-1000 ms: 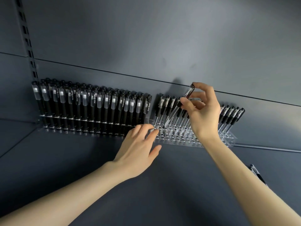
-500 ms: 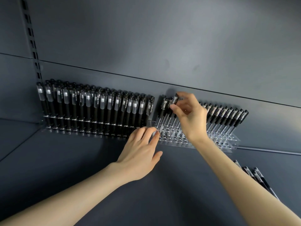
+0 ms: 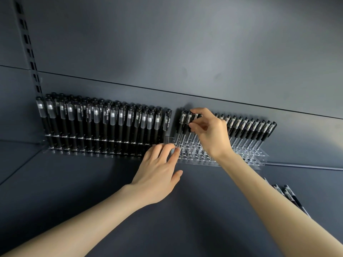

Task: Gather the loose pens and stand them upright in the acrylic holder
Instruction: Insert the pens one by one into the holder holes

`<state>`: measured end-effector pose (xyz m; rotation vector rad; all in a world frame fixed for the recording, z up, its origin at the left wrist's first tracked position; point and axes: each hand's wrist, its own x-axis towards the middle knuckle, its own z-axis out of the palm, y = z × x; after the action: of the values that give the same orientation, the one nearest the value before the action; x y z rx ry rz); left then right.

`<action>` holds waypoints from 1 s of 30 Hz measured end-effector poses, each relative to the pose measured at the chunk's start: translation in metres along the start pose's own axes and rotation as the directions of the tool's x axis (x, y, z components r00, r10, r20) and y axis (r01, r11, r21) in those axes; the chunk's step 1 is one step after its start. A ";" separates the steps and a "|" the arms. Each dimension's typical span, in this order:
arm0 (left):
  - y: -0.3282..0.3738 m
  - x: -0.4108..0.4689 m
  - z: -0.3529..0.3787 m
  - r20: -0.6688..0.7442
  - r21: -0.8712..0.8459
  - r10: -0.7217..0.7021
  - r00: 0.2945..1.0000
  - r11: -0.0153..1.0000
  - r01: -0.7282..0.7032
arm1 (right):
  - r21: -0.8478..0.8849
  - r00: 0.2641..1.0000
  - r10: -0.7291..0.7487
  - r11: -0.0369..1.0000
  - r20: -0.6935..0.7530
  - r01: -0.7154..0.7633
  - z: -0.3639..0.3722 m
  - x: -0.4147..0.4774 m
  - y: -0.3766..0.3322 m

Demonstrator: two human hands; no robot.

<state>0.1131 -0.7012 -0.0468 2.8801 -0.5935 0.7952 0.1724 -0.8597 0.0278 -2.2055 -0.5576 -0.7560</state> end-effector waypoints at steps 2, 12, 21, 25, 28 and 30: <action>0.001 0.000 -0.001 0.000 -0.010 0.000 1.000 1.000 0.000 | -0.011 1.000 -0.002 1.000 -0.006 0.002 -0.001 -0.001 0.000; 0.003 -0.001 -0.014 0.105 -0.170 -0.003 0.994 0.985 0.021 | -0.025 0.999 0.020 0.999 -0.026 -0.021 -0.008 -0.010 -0.005; 0.063 0.004 -0.035 0.110 -0.309 0.021 0.994 0.951 0.014 | -0.061 0.996 0.075 0.996 0.043 -0.072 -0.061 -0.053 0.020; 0.113 0.007 -0.029 0.165 -0.297 0.043 0.985 0.955 0.008 | -0.108 0.988 0.080 0.992 0.131 -0.066 -0.101 -0.077 0.047; 0.154 0.011 -0.022 0.176 -0.309 -0.010 0.984 0.949 0.064 | -0.099 0.975 0.065 0.994 0.214 -0.044 -0.132 -0.096 0.072; 0.183 0.013 -0.018 0.206 -0.312 -0.055 0.977 0.943 0.118 | -0.082 0.960 0.062 0.996 0.274 -0.041 -0.153 -0.109 0.090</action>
<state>0.0433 -0.8701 -0.0273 2.6717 -0.5512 0.3643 0.0922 -1.0493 -0.0030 -2.4052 -0.6139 -0.4492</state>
